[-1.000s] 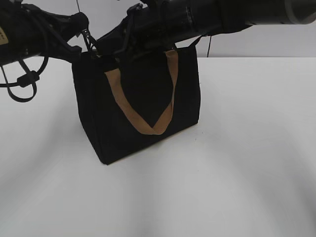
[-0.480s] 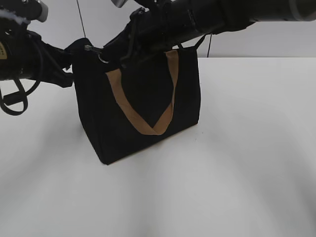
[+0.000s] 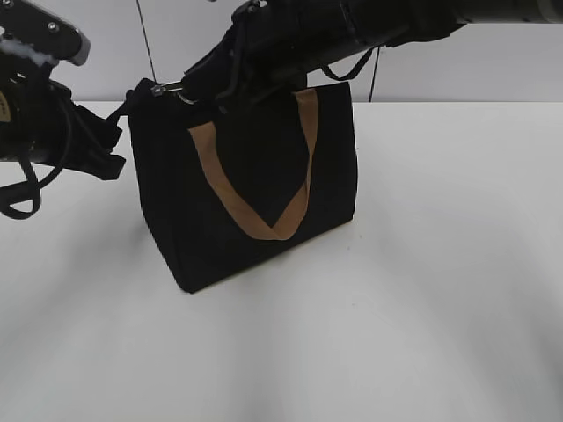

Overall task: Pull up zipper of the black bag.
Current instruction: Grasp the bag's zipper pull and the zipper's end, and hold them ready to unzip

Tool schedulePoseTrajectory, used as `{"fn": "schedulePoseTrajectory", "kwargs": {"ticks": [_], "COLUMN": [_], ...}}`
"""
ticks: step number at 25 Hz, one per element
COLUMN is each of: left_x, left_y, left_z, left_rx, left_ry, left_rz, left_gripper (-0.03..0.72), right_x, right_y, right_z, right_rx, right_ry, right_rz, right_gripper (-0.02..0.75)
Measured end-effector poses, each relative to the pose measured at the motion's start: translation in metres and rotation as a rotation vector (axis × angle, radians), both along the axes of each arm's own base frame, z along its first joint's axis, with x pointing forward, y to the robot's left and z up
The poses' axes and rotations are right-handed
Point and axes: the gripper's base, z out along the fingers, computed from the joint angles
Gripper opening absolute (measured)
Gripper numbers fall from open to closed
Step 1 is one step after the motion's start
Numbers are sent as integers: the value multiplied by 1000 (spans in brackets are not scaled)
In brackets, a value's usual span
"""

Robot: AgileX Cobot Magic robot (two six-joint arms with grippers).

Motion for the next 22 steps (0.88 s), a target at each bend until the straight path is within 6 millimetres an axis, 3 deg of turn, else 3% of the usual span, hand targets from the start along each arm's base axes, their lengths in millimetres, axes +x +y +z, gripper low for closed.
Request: {"fn": "schedulePoseTrajectory", "kwargs": {"ticks": [4, 11, 22], "left_x": [-3, -17, -26], "left_y": [3, 10, 17], "left_z": [0, 18, 16], "left_rx": [16, 26, 84], "left_ry": [36, 33, 130], "left_rz": [14, 32, 61], "left_gripper": [9, 9, 9], "right_x": [0, -1, -1], "right_y": [0, 0, 0], "right_z": [0, 0, 0], "right_rx": [1, 2, 3], "right_ry": [6, 8, 10], "right_rz": [-2, -2, -3], "right_gripper": [-15, -15, -15]}}
